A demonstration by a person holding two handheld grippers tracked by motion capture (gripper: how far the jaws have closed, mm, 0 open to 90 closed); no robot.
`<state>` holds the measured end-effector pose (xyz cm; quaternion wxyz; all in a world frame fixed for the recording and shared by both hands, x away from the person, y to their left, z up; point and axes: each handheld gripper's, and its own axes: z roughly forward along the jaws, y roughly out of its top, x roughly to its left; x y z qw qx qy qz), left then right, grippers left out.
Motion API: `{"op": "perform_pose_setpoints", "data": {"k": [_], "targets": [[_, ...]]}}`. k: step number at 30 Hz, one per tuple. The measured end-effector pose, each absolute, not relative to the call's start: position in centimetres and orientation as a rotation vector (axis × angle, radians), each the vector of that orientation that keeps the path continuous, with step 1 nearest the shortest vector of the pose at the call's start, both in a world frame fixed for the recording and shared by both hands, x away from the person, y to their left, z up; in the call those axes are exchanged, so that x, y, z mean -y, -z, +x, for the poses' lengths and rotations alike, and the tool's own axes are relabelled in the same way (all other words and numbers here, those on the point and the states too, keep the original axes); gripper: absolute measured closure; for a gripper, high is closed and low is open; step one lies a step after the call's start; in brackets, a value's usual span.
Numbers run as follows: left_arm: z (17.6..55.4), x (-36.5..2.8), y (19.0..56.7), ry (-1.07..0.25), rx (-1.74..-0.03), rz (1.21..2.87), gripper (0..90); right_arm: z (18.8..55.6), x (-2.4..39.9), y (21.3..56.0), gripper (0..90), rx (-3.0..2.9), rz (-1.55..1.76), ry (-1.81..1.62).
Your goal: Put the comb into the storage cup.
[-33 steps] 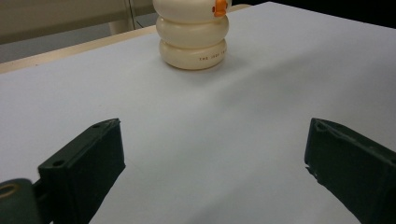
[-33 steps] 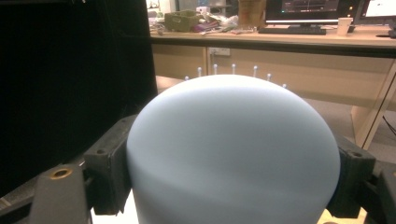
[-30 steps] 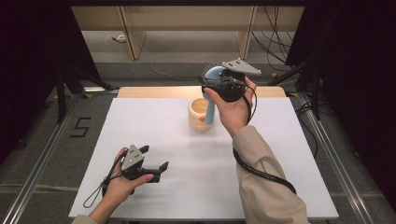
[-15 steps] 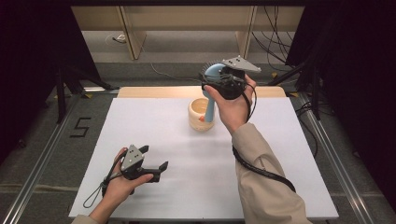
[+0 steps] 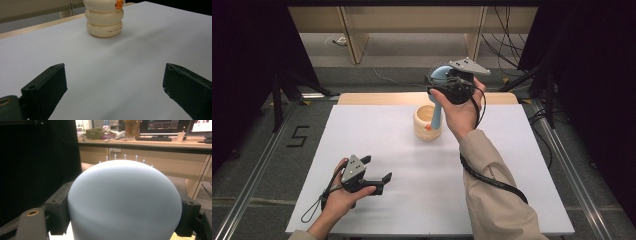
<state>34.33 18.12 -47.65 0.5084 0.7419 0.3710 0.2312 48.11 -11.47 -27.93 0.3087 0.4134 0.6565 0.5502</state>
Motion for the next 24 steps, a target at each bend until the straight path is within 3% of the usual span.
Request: {"op": "perform_pose_setpoints", "data": {"k": [24], "targets": [[34.38,-18.15,47.72,-0.549,-0.899,1.787,5.0,48.78,10.93,27.52,21.1,-1.739,1.09,-1.454]]}}
